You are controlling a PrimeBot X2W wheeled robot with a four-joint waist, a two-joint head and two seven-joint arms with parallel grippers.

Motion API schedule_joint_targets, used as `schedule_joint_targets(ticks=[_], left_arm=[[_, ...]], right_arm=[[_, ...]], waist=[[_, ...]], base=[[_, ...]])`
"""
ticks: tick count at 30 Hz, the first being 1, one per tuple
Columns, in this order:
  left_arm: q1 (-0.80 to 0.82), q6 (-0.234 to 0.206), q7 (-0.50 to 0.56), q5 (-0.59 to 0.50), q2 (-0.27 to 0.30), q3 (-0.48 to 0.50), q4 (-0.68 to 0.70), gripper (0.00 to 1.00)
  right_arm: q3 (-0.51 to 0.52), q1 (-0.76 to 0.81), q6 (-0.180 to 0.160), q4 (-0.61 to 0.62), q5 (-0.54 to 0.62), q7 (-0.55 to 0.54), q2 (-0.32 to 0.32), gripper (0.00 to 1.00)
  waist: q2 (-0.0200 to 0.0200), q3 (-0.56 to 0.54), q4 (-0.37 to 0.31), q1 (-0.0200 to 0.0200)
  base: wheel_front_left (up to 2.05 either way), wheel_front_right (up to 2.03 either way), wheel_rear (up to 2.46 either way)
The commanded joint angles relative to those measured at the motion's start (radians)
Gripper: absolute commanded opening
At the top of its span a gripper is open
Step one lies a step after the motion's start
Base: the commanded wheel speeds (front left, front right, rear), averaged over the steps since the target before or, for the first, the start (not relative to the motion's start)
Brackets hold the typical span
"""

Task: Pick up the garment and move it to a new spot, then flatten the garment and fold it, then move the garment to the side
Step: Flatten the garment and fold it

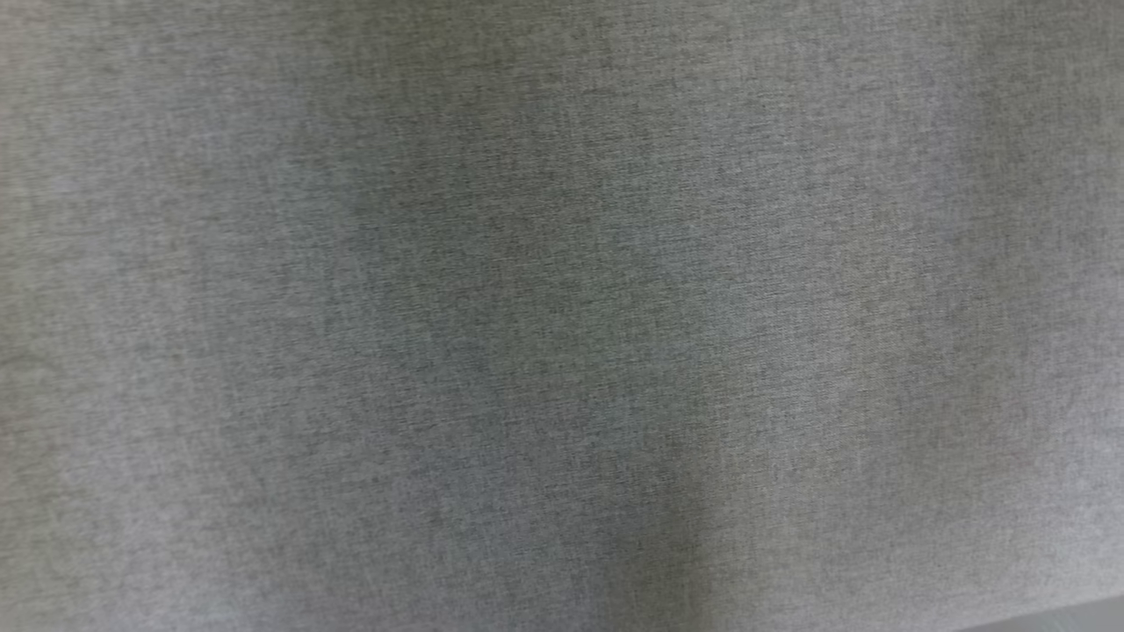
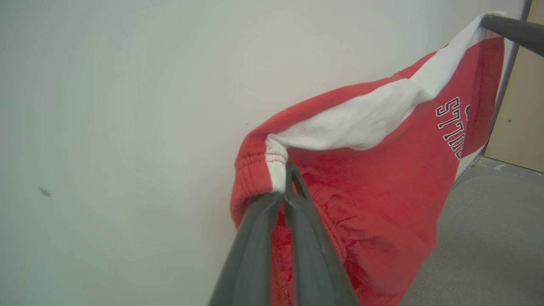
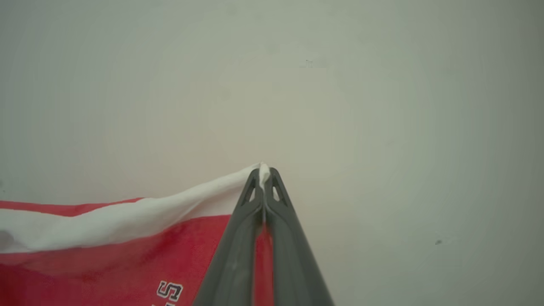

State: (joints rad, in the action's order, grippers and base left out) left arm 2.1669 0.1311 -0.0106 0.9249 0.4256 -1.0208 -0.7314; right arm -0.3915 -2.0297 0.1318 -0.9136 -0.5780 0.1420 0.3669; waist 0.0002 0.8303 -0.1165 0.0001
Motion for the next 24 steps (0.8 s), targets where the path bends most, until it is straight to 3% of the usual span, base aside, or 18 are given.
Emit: schedule_joint_targets(ticks=[1, 9, 16, 19, 24], left_arm=[[-0.022, -0.002, -0.02, 0.026, 0.012, -0.025, 0.003, 0.0], [-0.15, -0.002, -0.117, 0.107, 0.074, -0.112, 0.08, 0.0], [-0.402, -0.005, -0.235, 0.172, 0.183, -0.128, 0.234, 0.0], [-0.55, -0.049, -0.251, 0.174, 0.234, -0.111, 0.346, 0.0], [-0.829, -0.164, -0.255, 0.121, 0.307, -0.038, 0.579, 0.0]], right_arm=[[-0.025, 0.025, -0.002, -0.01, -0.022, 0.014, 0.0, 0.0], [-0.119, 0.159, -0.002, 0.026, -0.124, 0.062, 0.023, 0.0], [-0.219, 0.455, -0.002, 0.218, -0.254, 0.108, 0.089, 0.0], [-0.238, 0.604, -0.002, 0.319, -0.285, 0.117, 0.122, 0.0], [-0.229, 0.864, -0.002, 0.48, -0.298, 0.124, 0.178, 0.0]], waist=[[-0.0002, 0.004, -0.008, -0.0001], [-0.0002, -0.04, -0.009, -0.0001], [-0.0002, -0.148, -0.011, -0.0001], [-0.0002, -0.2, -0.012, -0.0001], [-0.0002, -0.277, -0.014, -0.0001]], base=[[0.0, 0.0, 0.0], [0.0, 0.0, 0.0], [0.0, 0.0, 0.0], [0.0, 0.0, 0.0], [0.0, 0.0, 0.0]])
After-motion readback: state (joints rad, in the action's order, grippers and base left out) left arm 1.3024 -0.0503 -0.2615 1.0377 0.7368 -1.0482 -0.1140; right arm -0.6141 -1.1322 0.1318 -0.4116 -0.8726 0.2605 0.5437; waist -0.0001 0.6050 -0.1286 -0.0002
